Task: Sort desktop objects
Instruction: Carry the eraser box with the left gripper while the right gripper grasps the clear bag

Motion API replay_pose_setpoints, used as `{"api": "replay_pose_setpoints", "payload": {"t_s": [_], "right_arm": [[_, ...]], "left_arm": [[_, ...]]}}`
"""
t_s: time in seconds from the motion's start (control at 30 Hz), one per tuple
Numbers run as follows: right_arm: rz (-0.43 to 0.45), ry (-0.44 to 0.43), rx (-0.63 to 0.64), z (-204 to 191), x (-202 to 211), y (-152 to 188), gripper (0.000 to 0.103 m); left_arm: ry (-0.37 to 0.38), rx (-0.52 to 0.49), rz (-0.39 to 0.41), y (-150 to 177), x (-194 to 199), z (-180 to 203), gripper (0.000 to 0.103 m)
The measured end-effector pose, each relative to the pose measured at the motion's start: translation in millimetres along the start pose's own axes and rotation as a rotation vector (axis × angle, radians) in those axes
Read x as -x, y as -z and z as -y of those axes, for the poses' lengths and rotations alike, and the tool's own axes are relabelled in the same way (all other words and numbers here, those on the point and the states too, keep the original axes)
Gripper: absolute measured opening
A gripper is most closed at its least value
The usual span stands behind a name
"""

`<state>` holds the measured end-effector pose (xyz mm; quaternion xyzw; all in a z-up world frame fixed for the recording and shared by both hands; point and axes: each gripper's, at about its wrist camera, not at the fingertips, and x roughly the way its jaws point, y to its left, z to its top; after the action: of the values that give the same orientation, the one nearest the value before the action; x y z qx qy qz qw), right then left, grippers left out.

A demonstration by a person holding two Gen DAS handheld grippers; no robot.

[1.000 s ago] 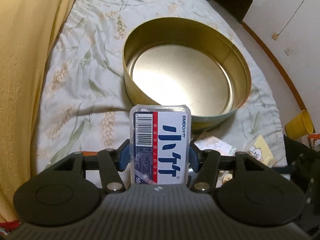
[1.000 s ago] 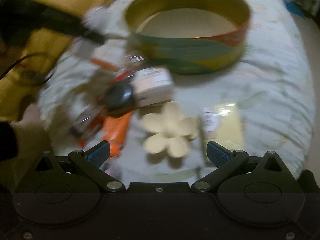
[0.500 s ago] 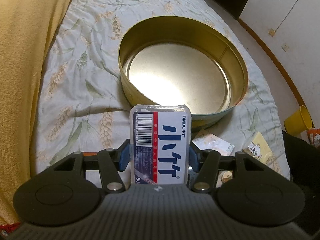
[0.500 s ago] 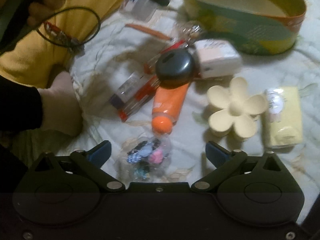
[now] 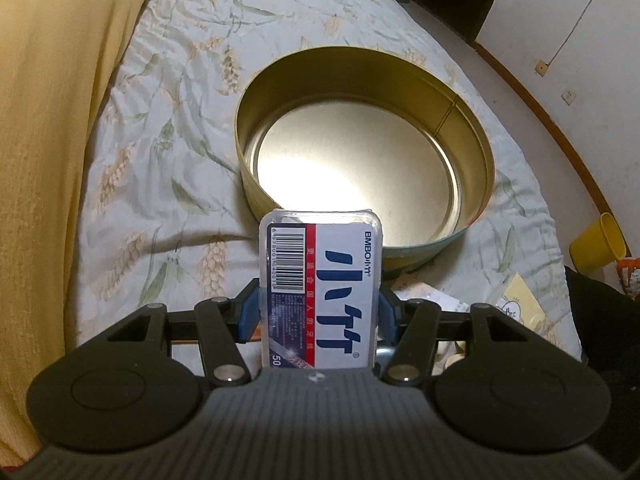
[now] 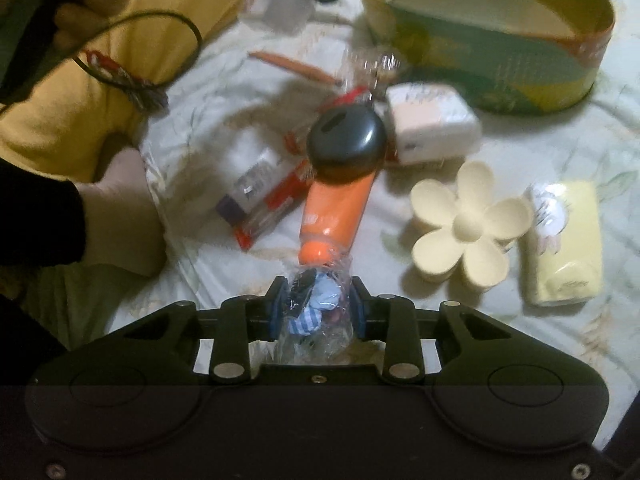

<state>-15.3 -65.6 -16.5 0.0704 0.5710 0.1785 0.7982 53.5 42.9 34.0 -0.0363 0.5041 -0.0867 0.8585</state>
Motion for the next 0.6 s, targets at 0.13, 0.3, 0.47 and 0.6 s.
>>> {"api": "replay_pose_setpoints", "payload": {"t_s": [0.13,0.3,0.47,0.6], "right_arm": [[0.044,0.018,-0.008,3.0,15.7,-7.4,0.031],[0.086,0.033,-0.029,12.7,29.2,-13.6,0.031],[0.101,0.035,-0.043,20.9,34.3,-15.0,0.031],[0.109,0.041,-0.050,25.4,36.3,-15.6,0.031]], "left_arm": [[-0.001,-0.004,0.009,-5.5,0.2,2.5,0.060],[-0.003,-0.009,0.019,-14.4,-1.1,7.4,0.060],[-0.003,-0.014,0.013,-23.3,-6.6,12.0,0.060],[-0.002,-0.013,0.005,-29.7,-13.1,14.8,0.060]]}}
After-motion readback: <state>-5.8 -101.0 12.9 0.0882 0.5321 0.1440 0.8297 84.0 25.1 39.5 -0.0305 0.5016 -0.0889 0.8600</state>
